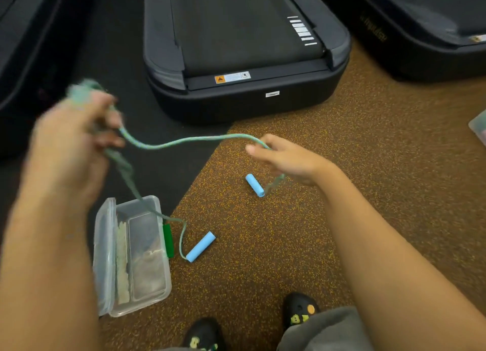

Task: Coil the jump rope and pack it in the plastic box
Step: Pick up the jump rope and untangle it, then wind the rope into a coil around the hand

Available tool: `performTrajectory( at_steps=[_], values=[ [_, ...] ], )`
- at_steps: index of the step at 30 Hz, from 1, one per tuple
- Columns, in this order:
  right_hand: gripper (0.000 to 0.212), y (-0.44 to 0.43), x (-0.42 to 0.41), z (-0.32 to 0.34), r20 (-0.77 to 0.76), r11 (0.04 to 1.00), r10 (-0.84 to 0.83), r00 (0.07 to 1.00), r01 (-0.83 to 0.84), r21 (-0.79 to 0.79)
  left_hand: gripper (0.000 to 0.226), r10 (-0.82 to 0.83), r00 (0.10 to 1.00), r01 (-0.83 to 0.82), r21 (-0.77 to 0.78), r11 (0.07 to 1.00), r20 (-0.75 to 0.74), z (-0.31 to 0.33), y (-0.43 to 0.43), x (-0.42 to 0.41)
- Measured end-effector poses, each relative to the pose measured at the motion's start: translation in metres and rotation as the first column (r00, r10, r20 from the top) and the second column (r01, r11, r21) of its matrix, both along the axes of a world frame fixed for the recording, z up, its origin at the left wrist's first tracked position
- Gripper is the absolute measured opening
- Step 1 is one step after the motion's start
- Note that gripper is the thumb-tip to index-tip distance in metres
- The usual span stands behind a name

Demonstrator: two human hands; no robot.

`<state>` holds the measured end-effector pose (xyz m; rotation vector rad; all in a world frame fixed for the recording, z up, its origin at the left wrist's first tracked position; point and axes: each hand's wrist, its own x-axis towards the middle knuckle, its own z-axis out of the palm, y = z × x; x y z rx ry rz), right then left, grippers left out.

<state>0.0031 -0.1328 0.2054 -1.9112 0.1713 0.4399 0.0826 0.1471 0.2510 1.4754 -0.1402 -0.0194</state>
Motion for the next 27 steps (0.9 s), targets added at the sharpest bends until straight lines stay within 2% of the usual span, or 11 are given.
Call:
performTrajectory(
  at_steps=[2, 4, 6, 7, 9, 11, 13, 18, 21, 25, 27],
  values=[
    [0.022, 0.019, 0.006, 0.028, 0.064, 0.987, 0.054, 0.996, -0.063, 0.150, 0.003, -0.161, 0.987, 0.162, 0.130, 0.978, -0.022, 0.001, -0.036, -0.029],
    [0.023, 0.037, 0.006, 0.048, 0.154, 0.944, 0.020, 0.988, -0.069, 0.322, 0.015, -0.412, 0.909, 0.413, 0.253, 0.875, -0.062, -0.004, -0.077, -0.057],
    [0.023, 0.049, 0.006, 0.059, 0.212, 0.864, -0.066, 0.975, -0.050, 0.501, 0.029, -0.511, 0.835, 0.550, 0.278, 0.788, -0.204, -0.016, -0.094, -0.064],
    [0.022, 0.053, 0.007, 0.060, 0.217, 0.818, -0.110, 0.970, -0.036, 0.574, 0.025, -0.514, 0.824, 0.565, 0.284, 0.774, -0.240, -0.022, -0.097, -0.065],
    [0.021, 0.056, 0.009, 0.056, 0.196, 0.743, -0.213, 0.957, 0.028, 0.669, 0.002, -0.491, 0.842, 0.540, 0.336, 0.772, -0.225, -0.022, -0.103, -0.069],
    [0.019, 0.053, 0.012, 0.047, 0.174, 0.725, -0.319, 0.932, 0.122, 0.678, 0.018, -0.462, 0.863, 0.506, 0.372, 0.778, -0.205, -0.026, -0.104, -0.069],
    [0.018, 0.051, 0.012, 0.037, 0.151, 0.755, -0.352, 0.924, 0.184, 0.630, 0.022, -0.404, 0.893, 0.449, 0.341, 0.826, -0.198, -0.029, -0.099, -0.066],
    [0.052, 0.060, 0.003, 0.006, -0.034, 0.851, 0.016, 0.999, 0.005, 0.524, 0.028, -0.273, 0.924, 0.289, 0.022, 0.957, -0.267, -0.033, -0.096, -0.056],
    [0.037, 0.067, 0.000, -0.016, -0.141, 0.854, 0.121, 0.983, -0.030, 0.520, 0.032, -0.167, 0.933, 0.148, -0.084, 0.985, -0.319, -0.032, -0.092, -0.049],
    [0.019, 0.063, -0.003, -0.032, -0.138, 0.888, 0.065, 0.988, 0.006, 0.461, 0.030, -0.032, 0.916, -0.019, -0.122, 0.992, -0.400, -0.036, -0.082, -0.040],
    [0.017, 0.057, -0.002, -0.037, -0.126, 0.906, 0.030, 0.992, 0.026, 0.423, 0.030, 0.033, 0.888, -0.074, -0.072, 0.995, -0.458, -0.043, -0.076, -0.037]
  ],
)
